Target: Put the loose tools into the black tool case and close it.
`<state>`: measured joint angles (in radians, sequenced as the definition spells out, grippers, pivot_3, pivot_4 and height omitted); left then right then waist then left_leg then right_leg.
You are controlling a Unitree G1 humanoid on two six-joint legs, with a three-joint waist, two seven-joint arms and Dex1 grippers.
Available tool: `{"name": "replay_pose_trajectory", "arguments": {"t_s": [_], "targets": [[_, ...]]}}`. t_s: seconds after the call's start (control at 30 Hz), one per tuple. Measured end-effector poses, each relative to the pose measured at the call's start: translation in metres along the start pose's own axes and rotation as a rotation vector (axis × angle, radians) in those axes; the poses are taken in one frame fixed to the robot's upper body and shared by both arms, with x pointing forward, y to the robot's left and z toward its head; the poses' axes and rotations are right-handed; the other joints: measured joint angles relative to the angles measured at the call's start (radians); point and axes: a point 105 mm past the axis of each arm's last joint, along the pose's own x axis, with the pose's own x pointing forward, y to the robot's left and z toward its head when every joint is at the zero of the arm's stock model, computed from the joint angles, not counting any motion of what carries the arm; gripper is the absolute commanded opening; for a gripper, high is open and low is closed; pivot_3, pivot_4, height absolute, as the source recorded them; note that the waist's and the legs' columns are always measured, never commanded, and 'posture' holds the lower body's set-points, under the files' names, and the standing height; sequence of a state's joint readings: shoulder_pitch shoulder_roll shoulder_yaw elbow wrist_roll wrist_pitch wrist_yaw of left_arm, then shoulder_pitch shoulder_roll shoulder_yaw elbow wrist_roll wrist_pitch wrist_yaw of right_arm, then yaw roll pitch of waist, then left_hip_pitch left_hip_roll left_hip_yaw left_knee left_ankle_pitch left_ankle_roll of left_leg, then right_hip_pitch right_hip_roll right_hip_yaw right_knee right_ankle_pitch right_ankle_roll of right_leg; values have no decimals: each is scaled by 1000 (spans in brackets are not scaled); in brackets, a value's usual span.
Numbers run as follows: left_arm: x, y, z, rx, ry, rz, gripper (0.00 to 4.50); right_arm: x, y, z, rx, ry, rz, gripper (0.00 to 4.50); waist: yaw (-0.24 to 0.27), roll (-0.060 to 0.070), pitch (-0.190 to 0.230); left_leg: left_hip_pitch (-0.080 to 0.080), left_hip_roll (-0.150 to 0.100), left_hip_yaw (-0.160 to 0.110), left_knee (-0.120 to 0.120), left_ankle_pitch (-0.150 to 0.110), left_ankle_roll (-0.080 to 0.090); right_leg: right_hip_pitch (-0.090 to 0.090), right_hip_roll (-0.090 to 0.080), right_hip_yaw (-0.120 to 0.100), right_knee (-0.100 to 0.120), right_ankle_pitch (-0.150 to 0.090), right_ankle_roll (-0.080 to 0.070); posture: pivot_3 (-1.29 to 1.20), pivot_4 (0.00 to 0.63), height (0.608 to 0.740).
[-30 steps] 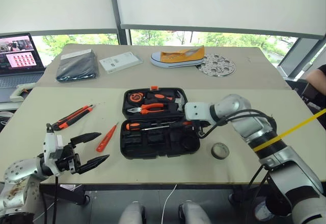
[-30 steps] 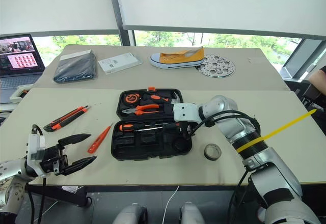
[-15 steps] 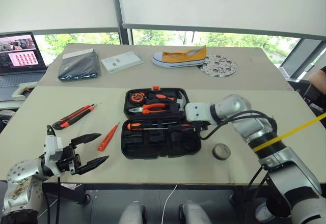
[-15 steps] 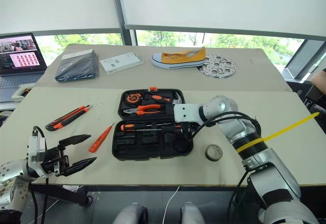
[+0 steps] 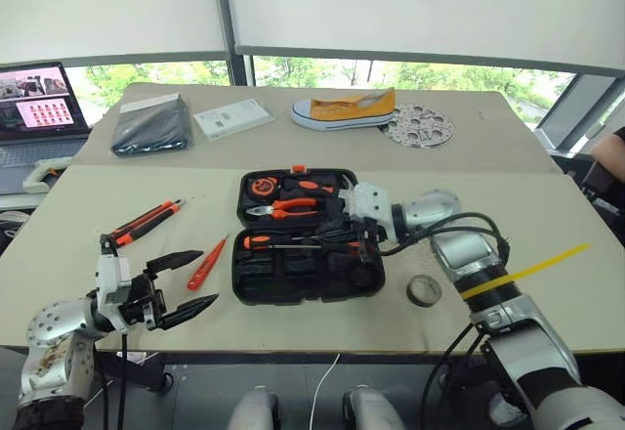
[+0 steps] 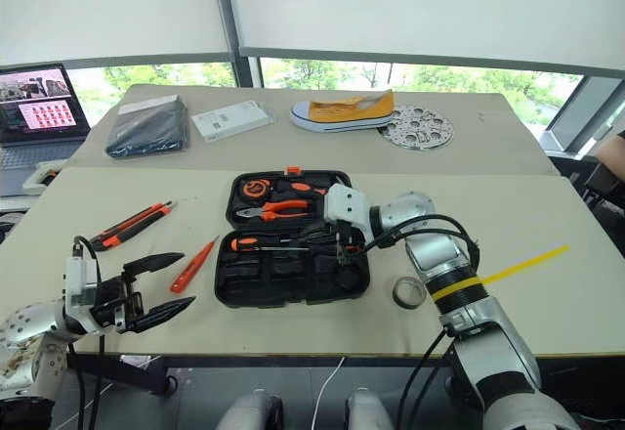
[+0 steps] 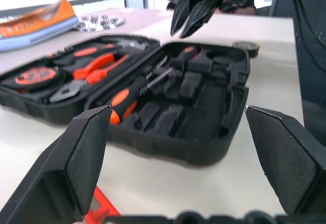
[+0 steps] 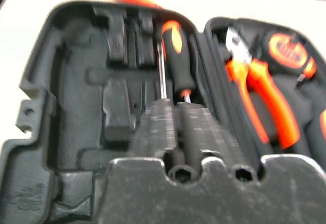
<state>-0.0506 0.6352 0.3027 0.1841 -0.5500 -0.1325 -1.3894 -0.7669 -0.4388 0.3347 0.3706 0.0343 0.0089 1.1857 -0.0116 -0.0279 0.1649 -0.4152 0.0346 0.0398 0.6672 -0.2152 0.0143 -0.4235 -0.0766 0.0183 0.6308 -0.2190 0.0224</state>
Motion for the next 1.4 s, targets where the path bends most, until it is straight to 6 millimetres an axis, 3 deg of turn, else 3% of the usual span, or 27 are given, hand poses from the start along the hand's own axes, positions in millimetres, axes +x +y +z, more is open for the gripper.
{"name": "replay_pose_trajectory", "arguments": {"t_s": [0.07, 0.37, 0.6, 0.67, 0.77, 0.9, 1.0, 1.1, 1.23, 1.3, 1.4], "targets": [[2, 5, 4, 13, -6, 10, 4500, 4, 4, -10, -6, 19, 0, 51, -2, 0, 0, 0, 0, 0, 0, 0, 0, 0, 0, 0, 0, 0, 0, 0, 150, 740], [8, 6, 6, 11, -3, 11, 4500, 7, -3, -20, 8, 26, -47, 51, -4, 0, 0, 6, 1, 0, 0, 1, -1, 4, 1, 0, 1, 0, 0, 0, 150, 740], [9, 8, 5, -8, 8, 39, 4500, 11, -5, -16, 0, -11, -82, 51, -5, -1, -1, 7, 2, 0, 0, 1, -2, 4, 1, 1, 2, 1, -1, 0, 150, 740], [4, 9, 5, -72, 23, 49, 4500, 6, -8, -13, 36, -69, -133, 599, -7, -1, 0, 4, 2, 0, 0, 1, -2, 1, 2, 1, 3, 1, -1, 0, 150, 740], [-17, 19, 5, -133, 65, 161, 4500, -19, -5, -6, 80, -187, -189, 1488, -6, -1, 0, 3, 2, 0, -4, 1, -2, 0, 1, 1, 1, 0, -2, 0, 150, 740], [-62, 40, 0, -170, 192, 427, 4500, -54, 15, 9, 49, -299, -253, 2796, -3, -1, 0, 3, 3, -1, -8, 0, -4, 0, 0, 0, 0, -2, -1, 0, 150, 740], [-97, 40, -9, -214, 309, 557, 4500, -74, 42, 16, 23, -368, -224, 2796, -5, -1, 0, 3, 3, -1, -8, -1, -6, 0, 0, 0, -2, -3, 0, 0, 150, 740], [-140, 36, -13, -264, 408, 695, 4500, -96, 61, 6, 51, -345, -261, 2796, -6, -1, 0, 4, 4, 1, -8, -2, -6, 0, -1, 0, -2, -4, -1, 0, 150, 740], [-171, 36, -10, -279, 470, 793, 4500, -111, 88, -9, 119, -279, -241, 3955, 3, -2, 0, 9, 9, 3, -8, -2, -8, 1, -1, -2, -2, -14, -1, 0, 150, 740], [-175, 37, -9, -288, 481, 810, 4500, -113, 90, -11, 134, -280, -257, 4480, 4, -2, 0, 10, 11, 6, -8, -7, -16, 1, -1, -3, -1, -13, -2, 0, 150, 740], [-156, 39, -1, -307, 445, 755, 4500, -113, 85, -3, 116, -299, -286, 4480, 3, -3, 1, 9, 13, 9, -8, -6, -17, 1, -1, -3, -1, -10, -2, 0, 150, 740]]}}
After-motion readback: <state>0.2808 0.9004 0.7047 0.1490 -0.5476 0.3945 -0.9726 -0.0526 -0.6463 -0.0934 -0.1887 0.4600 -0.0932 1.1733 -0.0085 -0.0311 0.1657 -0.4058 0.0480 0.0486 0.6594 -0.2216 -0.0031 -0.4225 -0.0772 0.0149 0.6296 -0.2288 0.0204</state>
